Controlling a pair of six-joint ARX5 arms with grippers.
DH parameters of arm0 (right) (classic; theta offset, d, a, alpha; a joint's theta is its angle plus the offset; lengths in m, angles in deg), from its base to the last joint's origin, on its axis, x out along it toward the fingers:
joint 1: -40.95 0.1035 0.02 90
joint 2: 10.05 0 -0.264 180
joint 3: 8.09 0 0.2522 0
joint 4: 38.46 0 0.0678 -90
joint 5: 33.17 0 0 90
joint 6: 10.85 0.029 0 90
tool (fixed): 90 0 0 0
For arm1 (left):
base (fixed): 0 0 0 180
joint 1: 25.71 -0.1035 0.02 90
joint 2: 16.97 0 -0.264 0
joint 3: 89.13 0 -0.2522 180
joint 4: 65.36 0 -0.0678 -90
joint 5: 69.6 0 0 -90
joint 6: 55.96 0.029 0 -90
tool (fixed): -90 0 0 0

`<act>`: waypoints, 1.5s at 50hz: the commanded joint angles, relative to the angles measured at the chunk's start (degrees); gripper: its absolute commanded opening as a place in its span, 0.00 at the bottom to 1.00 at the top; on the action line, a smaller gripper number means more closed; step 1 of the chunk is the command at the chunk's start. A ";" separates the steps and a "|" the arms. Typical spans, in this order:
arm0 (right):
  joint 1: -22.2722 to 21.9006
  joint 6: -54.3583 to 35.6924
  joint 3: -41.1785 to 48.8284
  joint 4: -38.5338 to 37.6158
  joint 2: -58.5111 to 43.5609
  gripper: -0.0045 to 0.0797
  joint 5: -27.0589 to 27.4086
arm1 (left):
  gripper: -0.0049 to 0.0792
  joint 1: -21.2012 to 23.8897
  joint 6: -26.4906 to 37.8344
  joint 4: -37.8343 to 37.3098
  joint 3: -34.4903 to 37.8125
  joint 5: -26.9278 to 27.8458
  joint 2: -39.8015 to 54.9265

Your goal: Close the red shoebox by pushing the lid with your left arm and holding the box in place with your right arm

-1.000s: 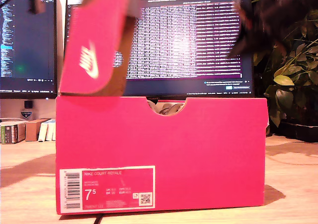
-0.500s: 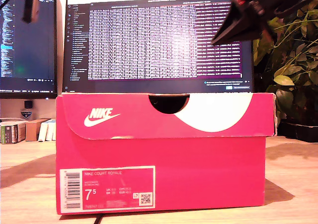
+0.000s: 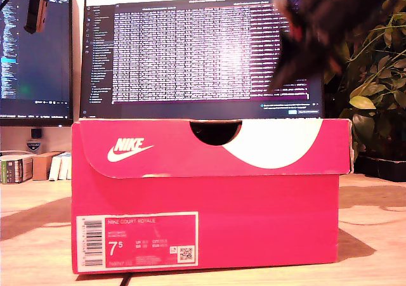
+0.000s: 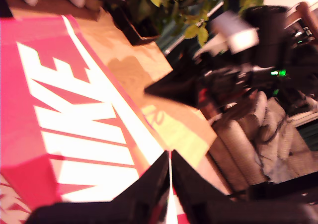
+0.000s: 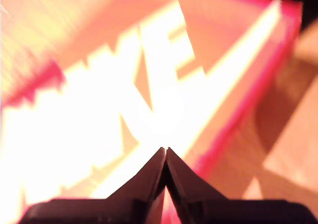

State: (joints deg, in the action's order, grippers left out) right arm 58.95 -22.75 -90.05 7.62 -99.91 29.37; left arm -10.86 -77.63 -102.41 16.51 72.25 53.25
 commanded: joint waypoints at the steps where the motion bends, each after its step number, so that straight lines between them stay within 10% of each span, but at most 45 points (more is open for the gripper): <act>1: 0.17 -0.39 -0.13 0.22 -0.87 0.04 0.04 | 0.04 -0.11 2.10 0.28 -0.52 -0.46 -0.15; 40: 2.62 -3.67 0.98 0.07 -2.58 0.04 8.57 | 0.04 -1.84 7.69 -2.36 -0.52 -3.96 -1.14; 59: 0.13 -2.51 0.98 -5.90 9.53 0.04 15.58 | 0.04 -2.01 20.76 -5.90 -0.52 -24.83 -9.25; 75: -7.72 0.96 1.03 -8.59 17.66 0.04 19.96 | 0.04 -7.21 26.99 -4.26 -0.48 -28.30 -10.73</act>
State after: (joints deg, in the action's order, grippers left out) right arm 52.57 -22.79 -89.84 -1.03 -82.32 48.91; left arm -17.19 -52.52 -107.54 16.47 43.95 42.41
